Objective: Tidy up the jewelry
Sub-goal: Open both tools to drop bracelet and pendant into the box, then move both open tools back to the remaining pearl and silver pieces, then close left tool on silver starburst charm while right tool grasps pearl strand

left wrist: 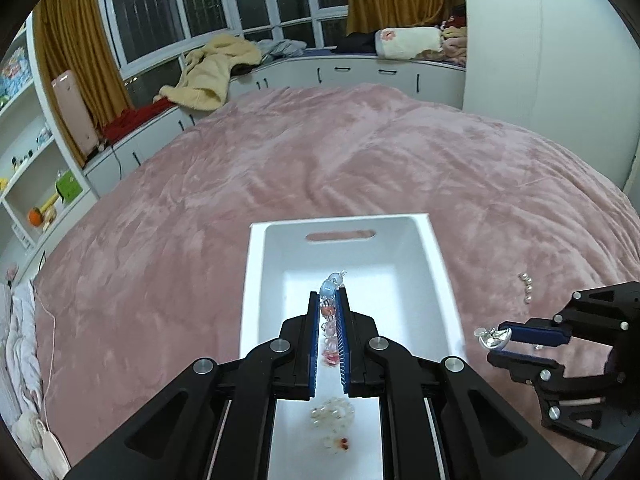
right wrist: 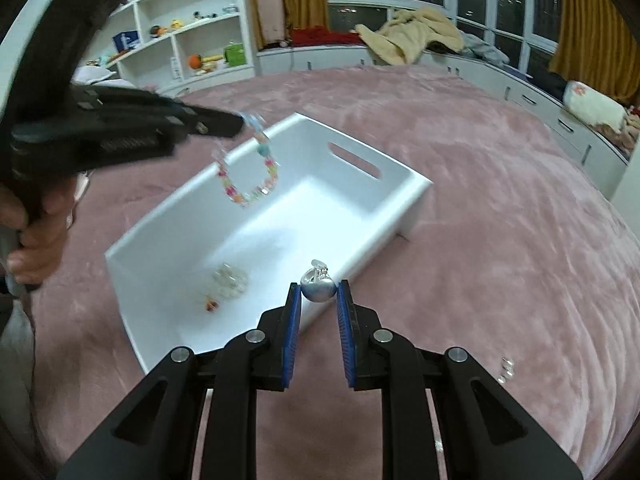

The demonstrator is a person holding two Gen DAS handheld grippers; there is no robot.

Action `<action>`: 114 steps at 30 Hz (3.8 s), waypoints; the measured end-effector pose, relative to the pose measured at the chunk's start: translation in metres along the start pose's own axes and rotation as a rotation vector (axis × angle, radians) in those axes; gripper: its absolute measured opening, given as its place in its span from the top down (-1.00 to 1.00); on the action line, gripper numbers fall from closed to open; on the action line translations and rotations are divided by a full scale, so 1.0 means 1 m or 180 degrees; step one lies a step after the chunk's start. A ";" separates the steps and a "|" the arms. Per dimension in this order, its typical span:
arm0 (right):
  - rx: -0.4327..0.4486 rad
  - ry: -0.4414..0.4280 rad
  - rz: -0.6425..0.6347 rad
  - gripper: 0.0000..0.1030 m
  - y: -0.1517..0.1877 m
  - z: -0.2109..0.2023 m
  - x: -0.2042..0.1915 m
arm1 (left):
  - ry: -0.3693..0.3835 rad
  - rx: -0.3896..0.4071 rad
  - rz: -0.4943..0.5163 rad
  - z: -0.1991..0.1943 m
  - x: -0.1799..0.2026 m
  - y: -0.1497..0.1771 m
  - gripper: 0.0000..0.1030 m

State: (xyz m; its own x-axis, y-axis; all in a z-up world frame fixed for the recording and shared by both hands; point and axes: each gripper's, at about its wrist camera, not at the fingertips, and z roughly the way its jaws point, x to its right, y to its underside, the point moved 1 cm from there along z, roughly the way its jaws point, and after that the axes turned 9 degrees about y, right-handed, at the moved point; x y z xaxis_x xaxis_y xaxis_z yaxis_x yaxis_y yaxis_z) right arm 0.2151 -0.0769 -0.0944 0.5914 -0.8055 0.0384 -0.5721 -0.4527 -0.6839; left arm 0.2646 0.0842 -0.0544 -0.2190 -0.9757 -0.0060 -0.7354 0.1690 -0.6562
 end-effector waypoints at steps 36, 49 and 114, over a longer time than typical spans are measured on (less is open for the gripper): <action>-0.0041 -0.0166 -0.0229 -0.48 0.009 0.051 -0.074 | 0.0084 -0.0261 -0.0367 0.043 -0.036 0.058 -0.08; 0.0141 -0.0109 0.0094 -0.65 0.021 0.015 -0.027 | 0.0103 -0.0005 -0.0330 0.025 -0.021 0.042 -0.70; -0.0411 0.0230 0.1180 0.77 0.128 0.063 0.200 | 0.1679 -0.0348 0.0245 0.159 0.228 0.100 0.55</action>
State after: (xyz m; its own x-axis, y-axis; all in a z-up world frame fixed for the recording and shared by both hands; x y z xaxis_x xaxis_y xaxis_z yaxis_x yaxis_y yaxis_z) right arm 0.2960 -0.2717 -0.2200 0.2926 -0.9460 -0.1395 -0.8087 -0.1670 -0.5640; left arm 0.2436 -0.1433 -0.2411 -0.5462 -0.7624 0.3469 -0.7608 0.2783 -0.5863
